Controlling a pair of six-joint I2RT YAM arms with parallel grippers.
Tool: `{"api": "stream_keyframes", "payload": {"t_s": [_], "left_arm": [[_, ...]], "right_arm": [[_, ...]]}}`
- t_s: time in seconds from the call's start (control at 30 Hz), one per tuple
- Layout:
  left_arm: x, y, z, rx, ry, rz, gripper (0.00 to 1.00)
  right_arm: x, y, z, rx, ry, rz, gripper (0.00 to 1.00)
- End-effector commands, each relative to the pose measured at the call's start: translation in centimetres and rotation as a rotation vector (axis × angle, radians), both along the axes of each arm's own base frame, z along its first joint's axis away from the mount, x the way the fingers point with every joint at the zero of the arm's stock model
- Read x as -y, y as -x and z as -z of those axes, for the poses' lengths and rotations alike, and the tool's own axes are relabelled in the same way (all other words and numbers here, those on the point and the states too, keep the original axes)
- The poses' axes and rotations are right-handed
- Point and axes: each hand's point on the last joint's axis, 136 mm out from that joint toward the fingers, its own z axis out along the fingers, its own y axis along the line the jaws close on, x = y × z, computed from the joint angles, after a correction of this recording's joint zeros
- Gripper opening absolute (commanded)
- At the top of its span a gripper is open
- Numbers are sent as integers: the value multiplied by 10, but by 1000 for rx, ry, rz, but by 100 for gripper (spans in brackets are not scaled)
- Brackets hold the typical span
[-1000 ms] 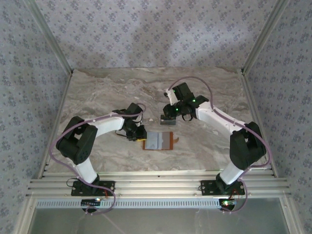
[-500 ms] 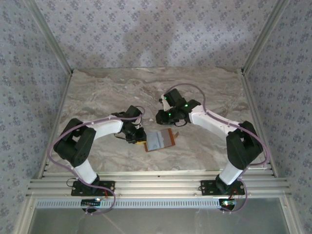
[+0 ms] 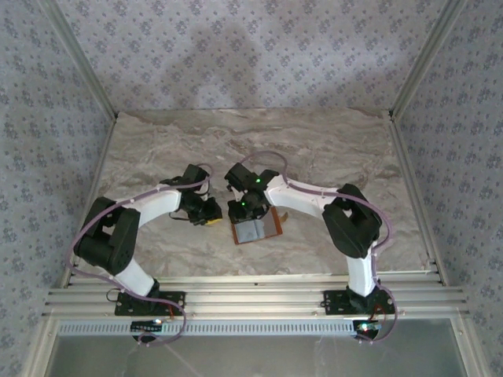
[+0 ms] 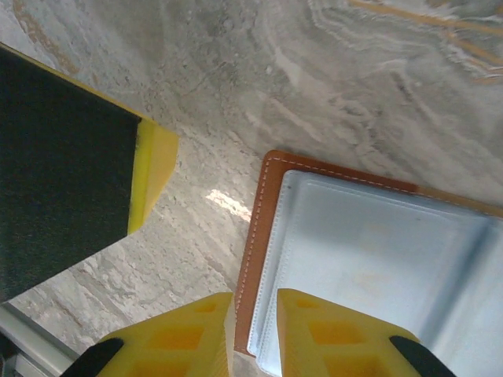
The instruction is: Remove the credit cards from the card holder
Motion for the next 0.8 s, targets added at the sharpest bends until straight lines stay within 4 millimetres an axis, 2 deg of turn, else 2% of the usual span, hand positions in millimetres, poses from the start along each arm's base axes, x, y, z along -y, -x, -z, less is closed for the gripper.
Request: {"api": "stream_keyframes", "payload": {"t_s": [0.0, 0.3, 0.77], "left_arm": [[-1, 4, -8, 12, 17, 19, 21], [2, 4, -8, 9, 32, 21, 21], [7, 3, -9, 3, 41, 30, 21]], "right_arm": [[-8, 7, 6, -64, -15, -6, 22], [-4, 11, 25, -111, -2, -6, 24], [24, 2, 42, -115, 52, 59, 27]]}}
